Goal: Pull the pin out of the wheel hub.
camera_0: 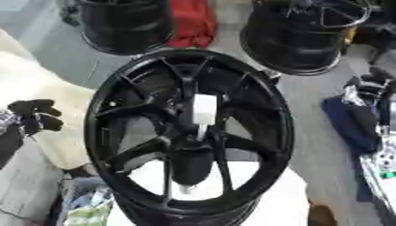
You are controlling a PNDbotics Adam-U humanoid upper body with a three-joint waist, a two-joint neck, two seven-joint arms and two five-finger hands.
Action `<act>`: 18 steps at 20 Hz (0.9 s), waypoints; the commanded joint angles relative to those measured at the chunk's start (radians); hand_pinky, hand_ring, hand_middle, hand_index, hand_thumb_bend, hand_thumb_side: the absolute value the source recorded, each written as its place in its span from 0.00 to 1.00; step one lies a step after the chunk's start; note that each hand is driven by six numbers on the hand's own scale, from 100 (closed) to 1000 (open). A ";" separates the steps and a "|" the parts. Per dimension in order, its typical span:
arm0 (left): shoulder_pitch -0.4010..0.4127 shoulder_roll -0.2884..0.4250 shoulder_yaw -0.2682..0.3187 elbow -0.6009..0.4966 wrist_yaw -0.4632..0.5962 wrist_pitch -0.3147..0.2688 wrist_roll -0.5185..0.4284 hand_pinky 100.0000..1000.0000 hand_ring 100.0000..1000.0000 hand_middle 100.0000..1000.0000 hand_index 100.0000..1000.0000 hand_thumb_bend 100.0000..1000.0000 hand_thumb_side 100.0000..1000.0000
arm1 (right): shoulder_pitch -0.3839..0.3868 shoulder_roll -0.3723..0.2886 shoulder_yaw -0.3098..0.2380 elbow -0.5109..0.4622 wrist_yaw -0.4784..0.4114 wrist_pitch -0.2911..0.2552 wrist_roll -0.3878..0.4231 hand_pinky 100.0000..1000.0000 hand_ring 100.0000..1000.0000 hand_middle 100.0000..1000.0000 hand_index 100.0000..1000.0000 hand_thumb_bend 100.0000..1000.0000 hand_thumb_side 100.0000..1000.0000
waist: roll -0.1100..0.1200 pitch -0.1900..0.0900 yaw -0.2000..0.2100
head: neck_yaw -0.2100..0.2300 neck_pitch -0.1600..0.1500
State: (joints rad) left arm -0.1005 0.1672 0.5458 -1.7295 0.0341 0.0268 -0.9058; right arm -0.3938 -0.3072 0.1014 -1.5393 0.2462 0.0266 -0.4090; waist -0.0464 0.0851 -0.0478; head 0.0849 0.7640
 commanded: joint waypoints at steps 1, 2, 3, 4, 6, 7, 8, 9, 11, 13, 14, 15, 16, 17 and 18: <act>-0.002 0.016 -0.006 -0.023 -0.001 0.005 -0.001 0.71 0.66 0.64 0.82 0.00 0.89 | -0.059 -0.078 0.026 -0.052 0.038 0.039 0.044 0.72 0.69 0.72 0.86 0.08 0.31 | -0.002 -0.020 0.004 | -0.010 0.006; -0.002 0.016 -0.007 -0.023 0.000 0.005 -0.001 0.71 0.66 0.64 0.82 0.00 0.89 | -0.082 -0.100 0.044 -0.062 0.048 0.052 0.058 0.72 0.69 0.72 0.86 0.09 0.31 | -0.002 -0.021 0.005 | -0.012 0.006; -0.001 0.017 -0.009 -0.023 -0.001 0.006 -0.001 0.71 0.66 0.64 0.82 0.00 0.89 | -0.105 -0.122 0.063 -0.074 0.056 0.064 0.073 0.72 0.69 0.72 0.87 0.09 0.31 | -0.004 -0.023 0.007 | -0.016 0.006; -0.001 0.017 -0.010 -0.024 -0.001 0.007 -0.001 0.71 0.66 0.64 0.82 0.00 0.89 | -0.128 -0.145 0.084 -0.082 0.057 0.077 0.087 0.73 0.71 0.74 0.88 0.19 0.39 | -0.004 -0.024 0.008 | -0.019 0.006; 0.001 0.019 -0.017 -0.023 -0.004 0.007 -0.001 0.71 0.66 0.64 0.82 0.00 0.89 | -0.175 -0.191 0.128 -0.101 0.052 0.090 0.116 0.74 0.72 0.76 0.90 0.14 0.34 | -0.009 -0.028 0.018 | -0.032 0.006; 0.001 0.020 -0.021 -0.023 -0.006 0.008 -0.001 0.71 0.66 0.64 0.82 0.00 0.89 | -0.197 -0.214 0.150 -0.108 0.043 0.093 0.130 0.75 0.74 0.78 0.91 0.17 0.35 | -0.012 -0.030 0.023 | -0.038 0.006; 0.002 0.021 -0.024 -0.023 -0.007 0.008 -0.001 0.71 0.66 0.64 0.82 0.00 0.89 | -0.221 -0.237 0.174 -0.115 0.031 0.095 0.144 0.75 0.75 0.79 0.92 0.18 0.36 | -0.014 -0.030 0.028 | -0.043 0.006; 0.002 0.021 -0.029 -0.022 -0.008 0.008 -0.001 0.71 0.66 0.64 0.82 0.00 0.89 | -0.245 -0.261 0.198 -0.123 0.017 0.094 0.159 0.76 0.77 0.81 0.93 0.21 0.37 | -0.016 -0.031 0.034 | -0.050 0.006; 0.000 0.023 -0.037 -0.022 -0.011 0.007 -0.001 0.71 0.66 0.64 0.82 0.00 0.89 | -0.294 -0.299 0.247 -0.135 -0.012 0.094 0.190 0.77 0.80 0.85 0.94 0.24 0.40 | -0.020 -0.031 0.044 | -0.062 0.006; -0.001 0.025 -0.043 -0.021 -0.013 0.006 -0.001 0.71 0.66 0.64 0.82 0.00 0.89 | -0.344 -0.315 0.297 -0.143 -0.042 0.097 0.220 0.78 0.83 0.88 0.95 0.28 0.41 | -0.024 -0.031 0.051 | -0.069 0.006; -0.001 0.027 -0.045 -0.021 -0.014 0.006 -0.001 0.71 0.66 0.64 0.82 0.00 0.89 | -0.369 -0.317 0.322 -0.145 -0.058 0.101 0.235 0.78 0.84 0.89 0.96 0.30 0.42 | -0.026 -0.032 0.054 | -0.072 0.006; -0.001 0.028 -0.047 -0.021 -0.015 0.006 -0.001 0.71 0.66 0.64 0.82 0.00 0.89 | -0.394 -0.315 0.347 -0.146 -0.073 0.107 0.251 0.78 0.85 0.90 0.96 0.31 0.43 | -0.029 -0.032 0.056 | -0.075 0.006; -0.001 0.029 -0.047 -0.021 -0.016 0.006 -0.001 0.71 0.66 0.64 0.82 0.00 0.89 | -0.418 -0.309 0.371 -0.145 -0.088 0.116 0.266 0.78 0.85 0.90 0.96 0.31 0.43 | -0.030 -0.033 0.057 | -0.076 0.006; -0.001 0.031 -0.049 -0.021 -0.017 0.006 -0.001 0.71 0.66 0.64 0.82 0.00 0.89 | -0.443 -0.300 0.395 -0.144 -0.103 0.126 0.281 0.79 0.86 0.91 0.97 0.33 0.43 | -0.032 -0.033 0.057 | -0.077 0.006; 0.000 0.032 -0.050 -0.020 -0.018 0.006 -0.001 0.71 0.66 0.64 0.82 0.00 0.89 | -0.466 -0.289 0.419 -0.141 -0.117 0.139 0.295 0.79 0.86 0.92 0.97 0.34 0.44 | -0.034 -0.034 0.057 | -0.078 0.006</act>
State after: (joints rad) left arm -0.0951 0.1701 0.5008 -1.7321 0.0164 0.0325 -0.9069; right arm -0.8376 -0.5831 0.5042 -1.6657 0.1504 0.1577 -0.1313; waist -0.0853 0.0698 0.0091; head 0.0108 0.7641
